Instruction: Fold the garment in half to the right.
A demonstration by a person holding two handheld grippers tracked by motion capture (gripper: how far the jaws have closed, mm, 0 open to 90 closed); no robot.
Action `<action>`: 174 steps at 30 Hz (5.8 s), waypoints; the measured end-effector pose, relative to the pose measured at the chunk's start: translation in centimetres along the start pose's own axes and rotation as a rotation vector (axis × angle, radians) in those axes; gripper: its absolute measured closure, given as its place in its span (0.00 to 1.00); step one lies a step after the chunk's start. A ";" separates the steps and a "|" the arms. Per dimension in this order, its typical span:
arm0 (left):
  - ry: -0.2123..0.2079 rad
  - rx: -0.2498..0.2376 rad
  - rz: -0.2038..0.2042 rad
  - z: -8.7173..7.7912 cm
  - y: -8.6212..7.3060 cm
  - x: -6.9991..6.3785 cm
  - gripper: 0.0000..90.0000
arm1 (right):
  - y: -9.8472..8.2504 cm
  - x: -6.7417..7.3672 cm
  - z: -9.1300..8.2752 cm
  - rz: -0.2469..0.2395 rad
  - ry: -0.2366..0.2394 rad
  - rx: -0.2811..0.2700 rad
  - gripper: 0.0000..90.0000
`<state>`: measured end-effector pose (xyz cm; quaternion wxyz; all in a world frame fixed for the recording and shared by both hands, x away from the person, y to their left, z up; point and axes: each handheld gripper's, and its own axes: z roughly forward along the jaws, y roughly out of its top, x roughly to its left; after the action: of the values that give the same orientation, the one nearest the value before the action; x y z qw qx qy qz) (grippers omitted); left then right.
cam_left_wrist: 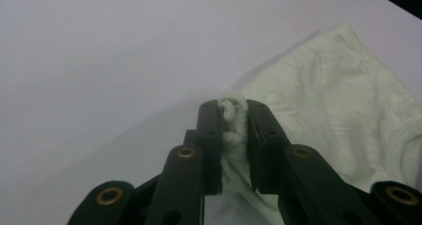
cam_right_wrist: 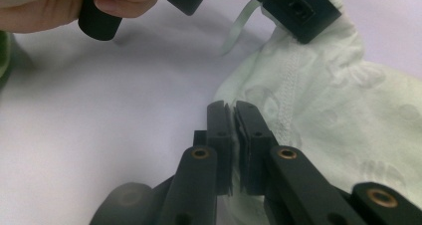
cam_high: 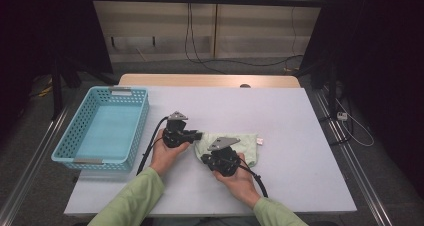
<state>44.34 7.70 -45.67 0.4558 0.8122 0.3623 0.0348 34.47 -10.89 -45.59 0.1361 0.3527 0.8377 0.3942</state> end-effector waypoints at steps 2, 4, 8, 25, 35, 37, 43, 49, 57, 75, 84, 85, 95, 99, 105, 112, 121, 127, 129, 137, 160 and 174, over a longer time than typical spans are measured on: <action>0.002 -0.001 0.008 -0.2 0.0 0.0 0.87 | 0.1 0.0 -0.1 0.002 0.005 -0.006 0.96; 0.007 0.002 0.015 -0.3 0.0 0.0 0.87 | 0.2 0.0 -0.2 0.000 0.008 -0.018 0.96; 0.015 -0.006 0.018 -0.5 0.1 -0.2 0.87 | 0.2 0.0 -0.3 0.010 0.018 -0.026 0.96; 0.039 -0.030 0.017 -2.0 0.4 -0.2 0.87 | 0.8 0.4 0.1 0.020 0.052 -0.054 0.96; 0.061 -0.051 -0.002 -2.6 1.0 -0.1 0.87 | 1.5 0.5 0.3 0.026 0.065 -0.083 0.96; 0.069 -0.049 0.000 -2.8 1.0 -0.1 0.87 | 1.7 0.5 0.2 0.026 0.067 -0.089 0.96; 0.086 -0.057 -0.014 -3.4 1.5 0.0 0.87 | 2.5 0.6 0.0 0.033 0.078 -0.114 0.96; 0.099 -0.063 -0.016 -4.1 1.9 0.1 0.87 | 3.2 0.9 0.1 0.034 0.088 -0.129 0.96; 0.117 -0.033 -0.034 -3.2 1.4 0.3 0.87 | 2.7 0.8 0.5 0.039 0.091 -0.117 0.96; 0.100 -0.026 -0.032 -2.3 2.1 -1.0 0.86 | 1.7 -0.1 -1.1 0.074 0.091 -0.150 0.96; 0.071 -0.027 -0.014 -1.5 2.8 -1.8 0.86 | 1.1 -0.6 -1.6 0.084 0.085 -0.149 0.96; 0.064 -0.029 -0.016 -1.4 2.8 -1.9 0.86 | 1.0 -0.6 -1.7 0.087 0.084 -0.147 0.95; 0.049 -0.021 -0.023 -0.8 3.1 -2.2 0.86 | 0.6 -1.0 -2.2 0.092 0.072 -0.145 0.95; 0.058 -0.019 -0.020 -0.3 3.1 -2.7 0.86 | 0.3 -1.2 -2.4 0.108 0.066 -0.138 0.95; 0.046 -0.010 -0.016 0.1 3.3 -3.1 0.86 | -0.2 -1.5 -2.9 0.124 0.058 -0.132 0.94; 0.041 -0.003 -0.009 0.9 3.4 -3.5 0.85 | -0.6 -2.1 -3.5 0.139 0.045 -0.123 0.92; 0.020 0.002 -0.008 1.7 3.4 -4.0 0.84 | -1.4 -2.3 -3.7 0.151 0.035 -0.105 0.92; 0.016 0.009 0.000 2.0 3.8 -4.3 0.84 | -1.6 -2.6 -4.4 0.158 0.032 -0.110 0.92; 0.012 0.011 -0.002 2.2 3.8 -4.5 0.83 | -1.8 -2.7 -4.5 0.160 0.029 -0.107 0.92; 0.006 0.026 0.014 3.5 4.0 -5.2 0.81 | -2.5 -3.1 -4.7 0.180 0.017 -0.089 0.90; -0.054 0.047 0.014 4.6 4.3 -6.7 0.75 | -3.8 -3.9 -5.6 0.201 -0.023 -0.056 0.84; -0.069 0.060 0.006 6.1 4.5 -7.8 0.72 | -4.5 -4.4 -6.2 0.205 -0.048 -0.040 0.83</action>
<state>43.46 -2.94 -43.66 0.4433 0.8273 0.3450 -0.0028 32.25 -19.44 -45.15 0.1218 0.4432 0.7856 0.4142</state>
